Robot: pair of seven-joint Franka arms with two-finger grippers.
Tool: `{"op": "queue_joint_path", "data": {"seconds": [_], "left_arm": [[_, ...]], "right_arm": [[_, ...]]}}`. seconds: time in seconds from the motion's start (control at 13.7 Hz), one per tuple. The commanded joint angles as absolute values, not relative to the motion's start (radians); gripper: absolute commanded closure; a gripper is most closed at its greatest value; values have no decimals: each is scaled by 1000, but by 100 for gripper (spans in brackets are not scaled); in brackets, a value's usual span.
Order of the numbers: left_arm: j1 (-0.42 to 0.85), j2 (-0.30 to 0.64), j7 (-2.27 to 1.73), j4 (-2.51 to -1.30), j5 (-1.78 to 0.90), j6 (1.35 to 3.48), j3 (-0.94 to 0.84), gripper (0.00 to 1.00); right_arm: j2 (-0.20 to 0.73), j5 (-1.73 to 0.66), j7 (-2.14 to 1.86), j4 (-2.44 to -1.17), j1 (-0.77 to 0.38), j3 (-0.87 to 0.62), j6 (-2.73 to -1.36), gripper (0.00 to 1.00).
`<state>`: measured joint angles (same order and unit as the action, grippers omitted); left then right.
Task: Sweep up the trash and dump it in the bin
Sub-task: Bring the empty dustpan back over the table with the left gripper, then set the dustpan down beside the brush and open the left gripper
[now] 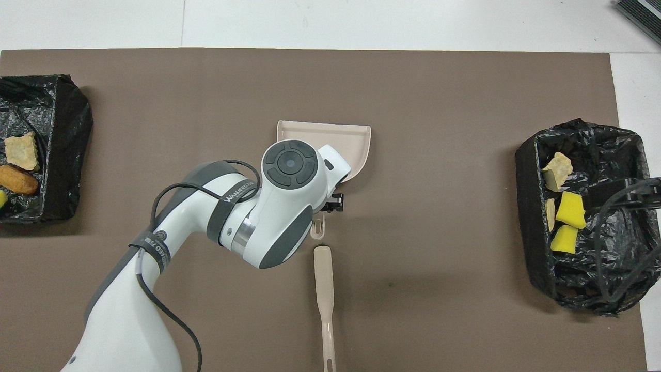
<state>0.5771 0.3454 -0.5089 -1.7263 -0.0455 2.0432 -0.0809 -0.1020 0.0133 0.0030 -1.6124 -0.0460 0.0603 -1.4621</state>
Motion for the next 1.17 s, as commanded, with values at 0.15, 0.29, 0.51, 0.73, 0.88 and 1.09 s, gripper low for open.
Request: {"op": "queue_joint_path", "data": {"seconds": [0.15, 0.29, 0.51, 0.73, 0.88, 1.09], "left_arm": [[451, 290, -338, -1651, -66, 1849, -80, 0], [391, 255, -292, -1649, -66, 1832, -74, 0], [266, 239, -148, -1611, -66, 1777, -68, 0], [138, 218, 3, -1589, -57, 1730, -67, 0], [71, 198, 93, -1594, -55, 1724, -66, 0], [57, 144, 97, -1598, -57, 1701, -66, 0]], "right_arm": [[-120, -5, -28, -1631, -35, 58, -1466, 0], [-120, -5, -28, -1631, -35, 58, -1466, 0], [-120, -5, -28, -1631, -35, 58, -1466, 0], [-120, -5, -28, -1631, -35, 58, -1466, 0], [-120, -5, -28, -1631, -35, 58, -1466, 0], [-120, -5, -28, -1631, -35, 58, -1466, 0]]}}
